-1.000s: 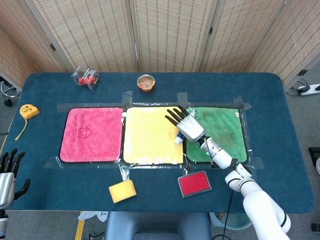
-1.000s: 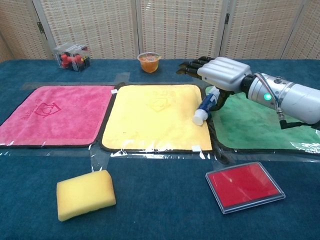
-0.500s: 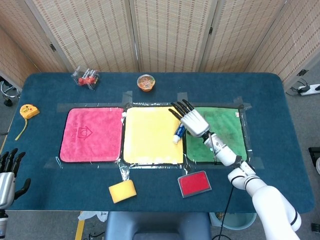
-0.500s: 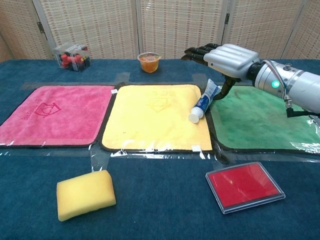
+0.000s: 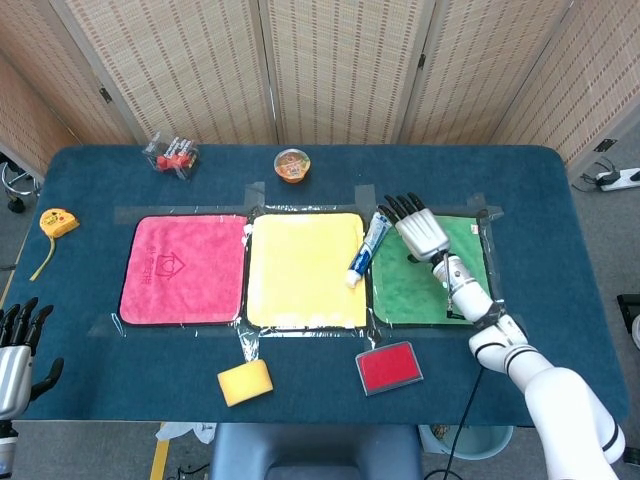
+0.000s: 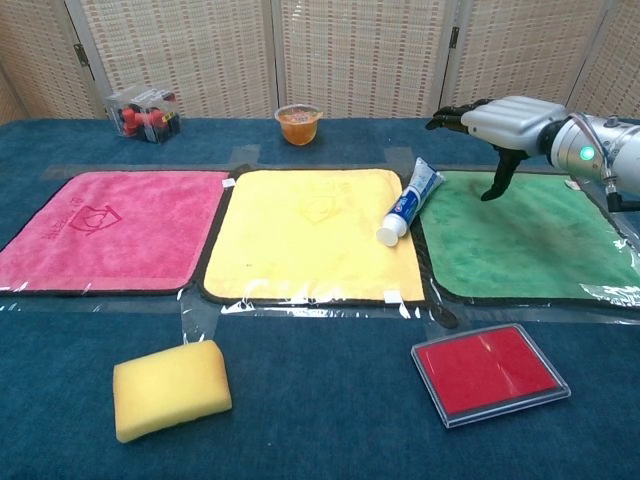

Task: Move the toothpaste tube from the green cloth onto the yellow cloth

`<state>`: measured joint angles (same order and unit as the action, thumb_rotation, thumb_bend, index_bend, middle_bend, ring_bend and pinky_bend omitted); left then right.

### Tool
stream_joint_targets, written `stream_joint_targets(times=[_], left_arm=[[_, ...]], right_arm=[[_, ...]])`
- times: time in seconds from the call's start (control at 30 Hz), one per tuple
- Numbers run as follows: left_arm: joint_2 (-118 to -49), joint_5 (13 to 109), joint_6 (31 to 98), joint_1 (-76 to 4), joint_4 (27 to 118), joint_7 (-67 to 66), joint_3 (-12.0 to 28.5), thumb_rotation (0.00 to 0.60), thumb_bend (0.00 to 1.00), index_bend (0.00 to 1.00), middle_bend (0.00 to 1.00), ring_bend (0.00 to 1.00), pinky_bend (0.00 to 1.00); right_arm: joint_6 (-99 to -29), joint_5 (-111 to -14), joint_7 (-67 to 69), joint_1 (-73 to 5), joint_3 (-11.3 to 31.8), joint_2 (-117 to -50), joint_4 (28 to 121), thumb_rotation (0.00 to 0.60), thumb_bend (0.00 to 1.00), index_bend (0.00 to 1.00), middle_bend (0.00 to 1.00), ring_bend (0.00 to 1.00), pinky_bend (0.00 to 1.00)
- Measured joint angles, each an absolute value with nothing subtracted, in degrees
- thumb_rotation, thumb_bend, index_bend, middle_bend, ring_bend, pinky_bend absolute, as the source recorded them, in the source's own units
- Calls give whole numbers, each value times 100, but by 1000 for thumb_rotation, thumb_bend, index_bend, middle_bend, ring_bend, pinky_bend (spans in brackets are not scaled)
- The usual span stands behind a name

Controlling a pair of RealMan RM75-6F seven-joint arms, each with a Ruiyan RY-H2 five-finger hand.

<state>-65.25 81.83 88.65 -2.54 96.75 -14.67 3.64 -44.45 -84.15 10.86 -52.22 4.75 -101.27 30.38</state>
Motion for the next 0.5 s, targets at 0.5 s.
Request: stream_joint_targets(times=[0.5], left_arm=[[-6529, 8161, 8845, -239, 9664, -1463, 356, 600, 376, 153, 76, 67, 0]], right_arm=[[-3551, -8065, 1000, -5587, 724, -10293, 2729, 600, 52, 23, 61, 125, 116]])
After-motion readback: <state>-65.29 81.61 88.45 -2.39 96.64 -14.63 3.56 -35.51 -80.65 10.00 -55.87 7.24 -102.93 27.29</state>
